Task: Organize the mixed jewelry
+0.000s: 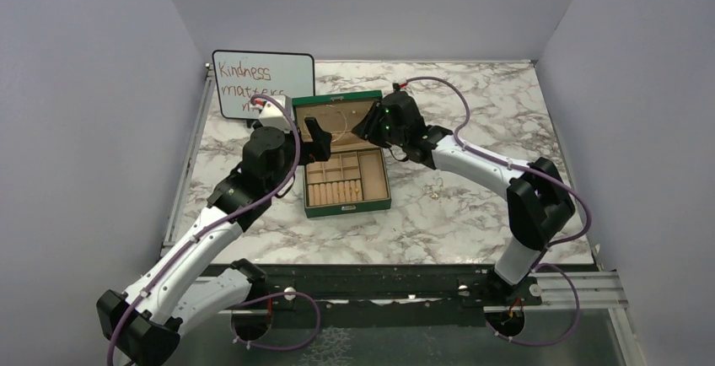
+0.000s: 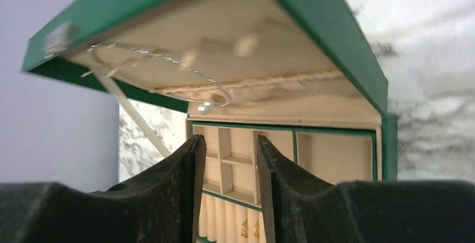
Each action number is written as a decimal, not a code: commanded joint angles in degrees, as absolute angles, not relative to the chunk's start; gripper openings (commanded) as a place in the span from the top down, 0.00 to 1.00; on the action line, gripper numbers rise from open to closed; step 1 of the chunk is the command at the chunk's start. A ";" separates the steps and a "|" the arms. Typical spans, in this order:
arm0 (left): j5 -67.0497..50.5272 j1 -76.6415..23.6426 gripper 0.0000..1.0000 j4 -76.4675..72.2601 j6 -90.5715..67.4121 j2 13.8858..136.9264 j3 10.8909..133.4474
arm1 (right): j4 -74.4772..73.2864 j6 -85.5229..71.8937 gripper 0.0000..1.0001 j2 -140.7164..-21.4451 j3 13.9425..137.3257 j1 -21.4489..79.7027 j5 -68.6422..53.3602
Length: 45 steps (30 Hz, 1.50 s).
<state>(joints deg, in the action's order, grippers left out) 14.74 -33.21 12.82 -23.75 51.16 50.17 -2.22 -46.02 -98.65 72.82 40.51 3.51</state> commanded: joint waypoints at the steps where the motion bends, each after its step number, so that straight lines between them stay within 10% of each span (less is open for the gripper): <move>1: 18.21 -33.13 0.01 14.54 -31.84 52.06 48.51 | -7.93 -66.67 0.57 -98.67 70.72 40.68 10.95; 13: 21.60 -33.12 0.21 13.61 -39.75 54.68 46.84 | -7.19 -86.86 0.56 -105.50 75.22 40.70 13.70; 37: 25.44 -33.01 0.23 10.07 -40.99 55.79 43.66 | -8.74 -95.40 0.59 -115.73 81.76 41.22 11.00; 45: 21.31 -32.94 0.23 5.48 -41.00 60.15 42.19 | -7.45 -95.72 0.78 -115.55 79.06 41.22 10.28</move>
